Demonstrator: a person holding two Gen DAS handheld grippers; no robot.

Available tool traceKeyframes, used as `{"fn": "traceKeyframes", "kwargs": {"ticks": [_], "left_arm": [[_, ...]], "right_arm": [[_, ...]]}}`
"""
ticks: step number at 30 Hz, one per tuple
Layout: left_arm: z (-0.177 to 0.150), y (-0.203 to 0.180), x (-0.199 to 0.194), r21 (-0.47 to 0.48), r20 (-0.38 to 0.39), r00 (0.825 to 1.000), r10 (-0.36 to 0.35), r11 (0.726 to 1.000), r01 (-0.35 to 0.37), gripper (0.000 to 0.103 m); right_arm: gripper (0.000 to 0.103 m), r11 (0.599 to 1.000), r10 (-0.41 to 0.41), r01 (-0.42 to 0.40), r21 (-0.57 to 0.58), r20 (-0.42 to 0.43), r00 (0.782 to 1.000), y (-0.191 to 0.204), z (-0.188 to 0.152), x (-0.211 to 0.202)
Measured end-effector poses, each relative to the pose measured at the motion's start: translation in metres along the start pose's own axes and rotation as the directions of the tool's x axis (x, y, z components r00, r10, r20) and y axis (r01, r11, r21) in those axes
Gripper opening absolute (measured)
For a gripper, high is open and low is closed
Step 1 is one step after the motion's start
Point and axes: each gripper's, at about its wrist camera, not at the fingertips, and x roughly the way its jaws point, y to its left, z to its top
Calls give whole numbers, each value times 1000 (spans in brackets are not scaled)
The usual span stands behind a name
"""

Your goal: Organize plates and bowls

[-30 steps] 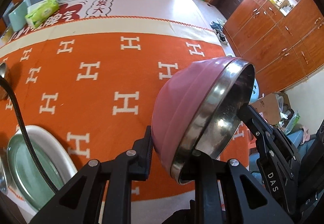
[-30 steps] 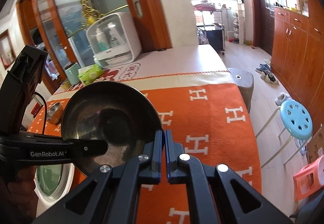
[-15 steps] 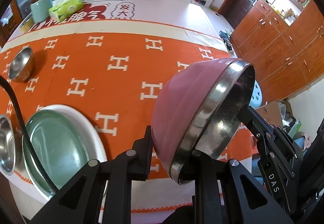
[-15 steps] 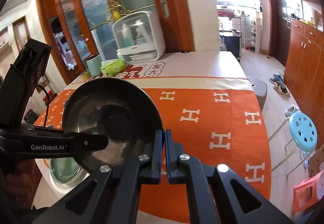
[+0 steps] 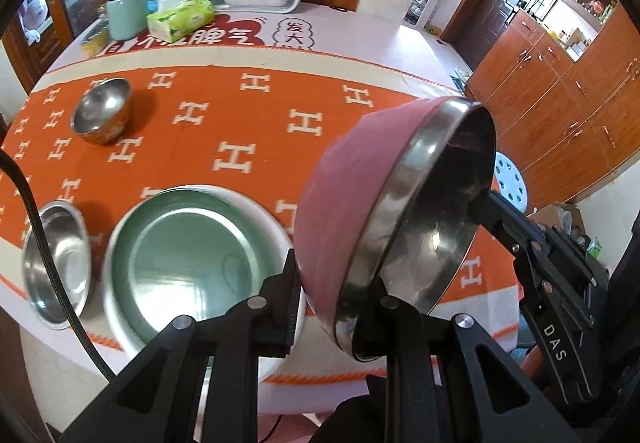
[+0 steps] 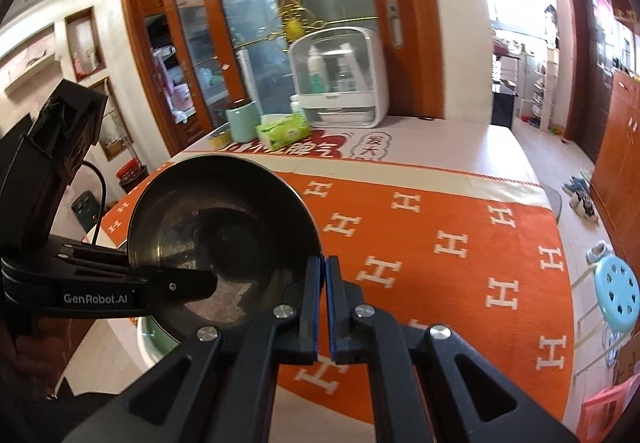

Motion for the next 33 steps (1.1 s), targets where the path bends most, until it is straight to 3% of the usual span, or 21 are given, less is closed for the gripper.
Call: {"fn": "traceKeyframes", "kwargs": {"ticks": [12, 33], "left_arm": [[-24, 74, -25, -24, -30, 999, 20, 999, -21, 19], [-46, 209, -36, -90, -134, 991, 3, 996, -15, 20]], "right_arm": [[3, 998, 52, -54, -26, -54, 997, 72, 0, 22], [4, 992, 52, -69, -102, -164, 985, 196, -9, 75]]}}
